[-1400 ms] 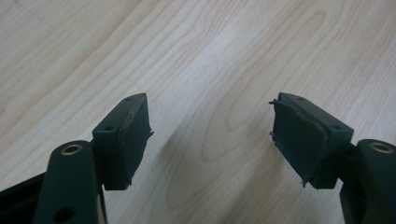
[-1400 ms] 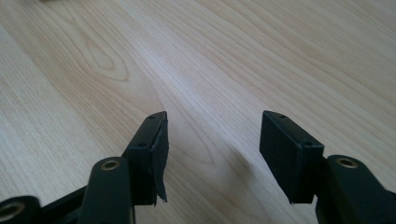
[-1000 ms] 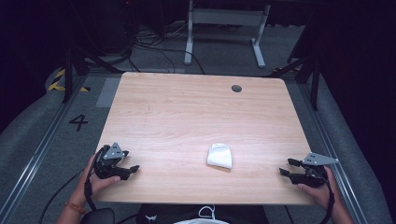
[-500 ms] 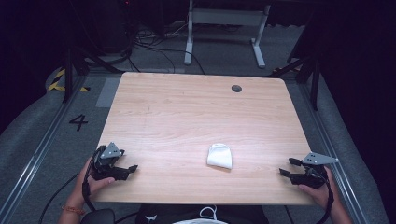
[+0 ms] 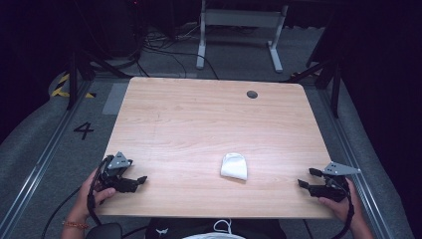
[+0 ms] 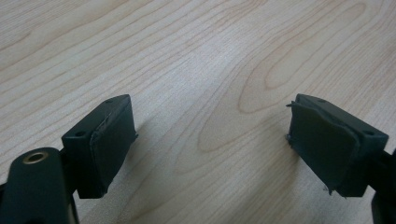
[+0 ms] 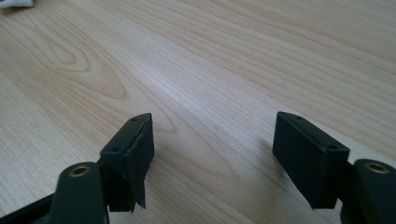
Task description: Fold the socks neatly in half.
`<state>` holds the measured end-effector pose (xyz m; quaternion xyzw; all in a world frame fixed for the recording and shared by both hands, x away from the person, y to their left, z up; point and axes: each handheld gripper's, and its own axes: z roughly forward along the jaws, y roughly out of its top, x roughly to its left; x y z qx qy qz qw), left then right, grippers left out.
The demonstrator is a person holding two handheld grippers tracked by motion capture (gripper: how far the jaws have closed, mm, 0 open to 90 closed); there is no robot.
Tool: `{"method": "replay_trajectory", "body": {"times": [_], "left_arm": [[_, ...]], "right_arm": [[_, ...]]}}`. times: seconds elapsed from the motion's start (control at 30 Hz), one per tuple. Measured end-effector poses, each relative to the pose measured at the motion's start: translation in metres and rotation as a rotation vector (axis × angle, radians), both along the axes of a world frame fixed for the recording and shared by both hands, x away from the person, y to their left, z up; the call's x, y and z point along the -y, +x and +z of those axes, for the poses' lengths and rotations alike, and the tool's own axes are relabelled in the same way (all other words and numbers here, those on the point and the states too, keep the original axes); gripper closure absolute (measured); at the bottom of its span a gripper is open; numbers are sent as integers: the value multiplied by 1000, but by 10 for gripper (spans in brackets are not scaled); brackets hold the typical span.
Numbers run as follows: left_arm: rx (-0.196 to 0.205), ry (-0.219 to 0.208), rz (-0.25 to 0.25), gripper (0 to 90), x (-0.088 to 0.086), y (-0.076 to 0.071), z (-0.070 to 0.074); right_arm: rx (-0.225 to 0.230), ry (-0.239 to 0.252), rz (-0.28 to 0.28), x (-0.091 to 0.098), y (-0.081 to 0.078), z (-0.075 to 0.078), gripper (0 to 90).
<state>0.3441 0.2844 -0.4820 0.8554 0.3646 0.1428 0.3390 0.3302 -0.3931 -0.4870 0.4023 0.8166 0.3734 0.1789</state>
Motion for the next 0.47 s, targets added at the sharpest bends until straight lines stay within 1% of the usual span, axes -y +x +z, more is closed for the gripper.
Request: {"method": "replay_trajectory", "body": {"times": [0.47], "left_arm": [[0,0,0,150,0,0,0]], "right_arm": [[-3,1,-8,0,0,0,280]]}}
